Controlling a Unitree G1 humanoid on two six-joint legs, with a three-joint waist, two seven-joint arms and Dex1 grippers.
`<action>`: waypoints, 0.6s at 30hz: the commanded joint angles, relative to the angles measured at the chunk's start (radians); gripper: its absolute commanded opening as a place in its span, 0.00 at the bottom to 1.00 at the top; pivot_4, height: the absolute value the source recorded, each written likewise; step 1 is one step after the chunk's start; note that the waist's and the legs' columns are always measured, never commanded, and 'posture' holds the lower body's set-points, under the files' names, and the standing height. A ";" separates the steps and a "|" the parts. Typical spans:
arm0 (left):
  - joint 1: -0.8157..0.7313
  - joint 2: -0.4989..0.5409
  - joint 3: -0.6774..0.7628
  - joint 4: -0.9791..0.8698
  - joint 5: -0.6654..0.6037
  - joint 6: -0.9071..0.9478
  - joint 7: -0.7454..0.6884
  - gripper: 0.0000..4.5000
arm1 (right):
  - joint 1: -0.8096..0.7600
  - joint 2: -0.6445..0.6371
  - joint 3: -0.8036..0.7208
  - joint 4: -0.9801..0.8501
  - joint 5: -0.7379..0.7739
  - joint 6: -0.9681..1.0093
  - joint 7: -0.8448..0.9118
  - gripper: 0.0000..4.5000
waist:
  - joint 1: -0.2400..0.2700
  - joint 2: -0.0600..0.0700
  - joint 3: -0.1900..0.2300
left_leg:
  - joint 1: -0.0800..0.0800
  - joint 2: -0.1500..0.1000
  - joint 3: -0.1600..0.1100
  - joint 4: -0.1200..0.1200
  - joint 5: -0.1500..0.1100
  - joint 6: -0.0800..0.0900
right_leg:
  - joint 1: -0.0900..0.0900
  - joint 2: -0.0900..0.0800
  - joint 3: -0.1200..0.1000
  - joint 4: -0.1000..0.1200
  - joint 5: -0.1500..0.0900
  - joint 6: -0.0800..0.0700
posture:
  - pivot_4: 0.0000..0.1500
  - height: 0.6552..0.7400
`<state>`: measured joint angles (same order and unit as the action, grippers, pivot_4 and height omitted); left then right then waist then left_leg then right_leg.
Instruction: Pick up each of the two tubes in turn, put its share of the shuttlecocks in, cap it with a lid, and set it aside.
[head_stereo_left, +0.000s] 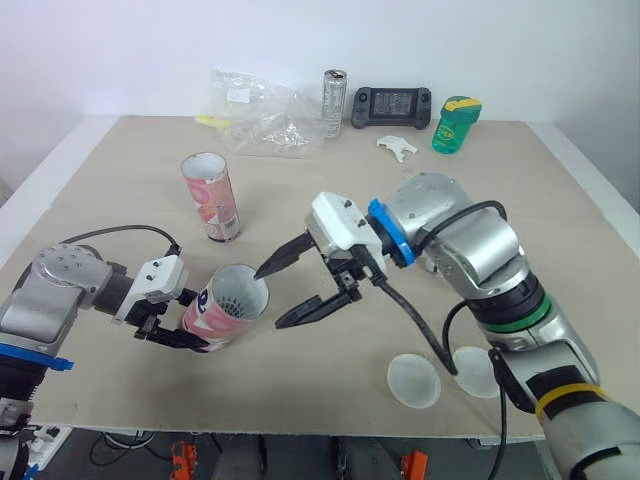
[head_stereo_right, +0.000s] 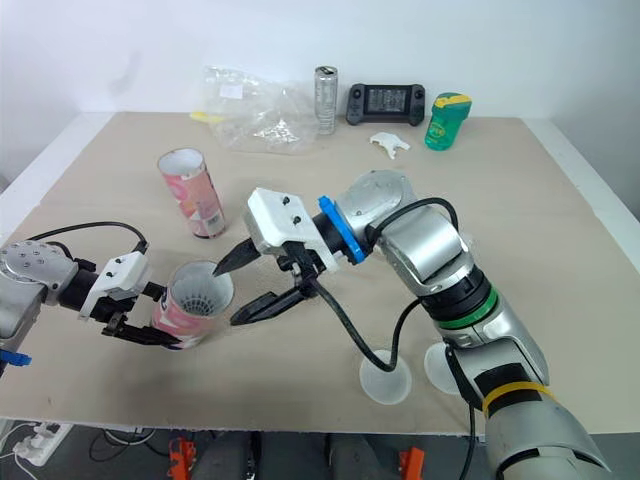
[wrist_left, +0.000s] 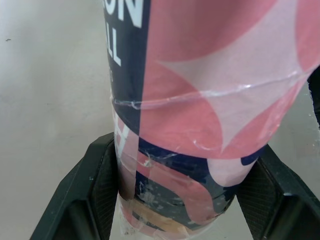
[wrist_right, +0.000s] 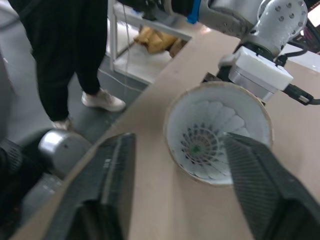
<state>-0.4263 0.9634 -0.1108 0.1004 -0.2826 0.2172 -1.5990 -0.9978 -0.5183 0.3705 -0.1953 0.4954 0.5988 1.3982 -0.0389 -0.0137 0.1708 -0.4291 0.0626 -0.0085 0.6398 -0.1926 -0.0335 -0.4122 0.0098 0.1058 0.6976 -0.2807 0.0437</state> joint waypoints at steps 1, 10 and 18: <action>0.012 0.002 -0.004 -0.020 0.000 0.005 0.004 0.62 | 0.057 -0.097 -0.164 -0.067 0.045 0.036 -0.053 0.77 | 0.005 0.000 0.000 | 0.000 0.000 -0.001 0.000 0.000 0.000 | 0.000 0.000 -0.001 0.000 0.000 0.000 | 1.00 0.78; 0.053 0.012 0.011 -0.037 -0.011 0.003 0.017 0.62 | 0.552 -0.428 -0.663 -0.133 0.031 0.102 -0.226 0.77 | 0.015 -0.001 0.000 | 0.000 -0.001 0.000 -0.002 -0.001 0.000 | 0.000 -0.001 0.000 0.000 -0.003 -0.002 | 1.00 0.78; 0.046 0.000 0.003 -0.029 0.001 -0.005 0.015 0.62 | 0.820 -0.514 -0.780 0.081 -0.047 0.030 -0.248 0.77 | 0.001 0.000 0.000 | 0.006 -0.001 0.003 -0.001 -0.002 0.002 | 0.004 -0.001 0.004 0.000 -0.004 0.004 | 1.00 0.78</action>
<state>-0.3837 0.9669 -0.0869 0.0741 -0.2863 0.2159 -1.5767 -0.1887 -1.0163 -0.3769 -0.1452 0.4570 0.6547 1.1530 -0.0377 -0.0134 0.1712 -0.4229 0.0613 -0.0049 0.6393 -0.1946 -0.0311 -0.4078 0.0093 0.1100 0.6979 -0.2851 0.0478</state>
